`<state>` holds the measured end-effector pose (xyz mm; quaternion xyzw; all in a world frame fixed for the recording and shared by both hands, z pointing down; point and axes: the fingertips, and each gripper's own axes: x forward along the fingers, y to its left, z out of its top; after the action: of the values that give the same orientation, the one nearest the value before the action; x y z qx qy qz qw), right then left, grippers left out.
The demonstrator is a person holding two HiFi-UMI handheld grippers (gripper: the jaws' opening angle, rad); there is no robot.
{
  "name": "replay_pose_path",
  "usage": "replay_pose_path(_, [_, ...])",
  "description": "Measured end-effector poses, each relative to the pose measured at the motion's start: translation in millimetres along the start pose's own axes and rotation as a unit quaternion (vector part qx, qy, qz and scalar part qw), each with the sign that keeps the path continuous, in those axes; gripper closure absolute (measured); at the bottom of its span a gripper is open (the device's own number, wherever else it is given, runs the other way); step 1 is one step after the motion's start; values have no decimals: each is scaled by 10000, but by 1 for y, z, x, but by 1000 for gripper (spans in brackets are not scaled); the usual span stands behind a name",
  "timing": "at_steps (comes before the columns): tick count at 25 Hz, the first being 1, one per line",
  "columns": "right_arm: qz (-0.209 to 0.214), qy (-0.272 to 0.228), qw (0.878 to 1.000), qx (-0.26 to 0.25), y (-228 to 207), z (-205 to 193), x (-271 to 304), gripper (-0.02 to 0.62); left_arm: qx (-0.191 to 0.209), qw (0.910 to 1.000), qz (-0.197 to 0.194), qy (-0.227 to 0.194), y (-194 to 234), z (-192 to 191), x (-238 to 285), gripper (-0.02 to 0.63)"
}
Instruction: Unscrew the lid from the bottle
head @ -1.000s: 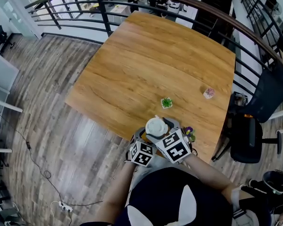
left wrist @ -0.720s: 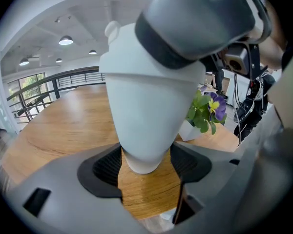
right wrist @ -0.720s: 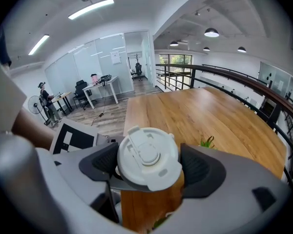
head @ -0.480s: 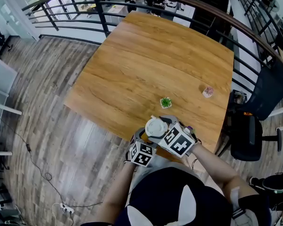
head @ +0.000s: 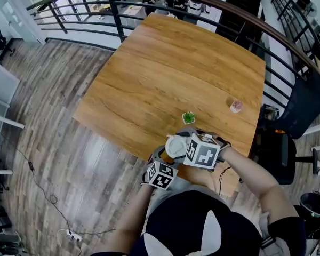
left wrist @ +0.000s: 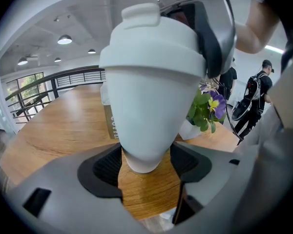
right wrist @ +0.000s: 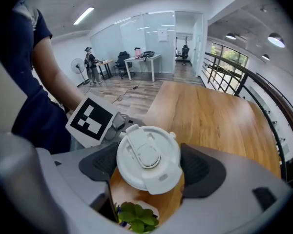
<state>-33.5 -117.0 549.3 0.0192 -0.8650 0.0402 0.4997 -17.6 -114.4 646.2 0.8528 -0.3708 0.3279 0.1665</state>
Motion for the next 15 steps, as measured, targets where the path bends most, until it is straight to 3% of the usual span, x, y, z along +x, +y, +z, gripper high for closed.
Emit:
replay_pose_path(9, [712,849,9845,-1361,6,-3,4,190,22,10000,-38,46,0,-2,2,285])
replay_pose_path(15, [766,903,9814,-1514,7,-3,5,183,25,10000,-43,66,1,-4,4,285])
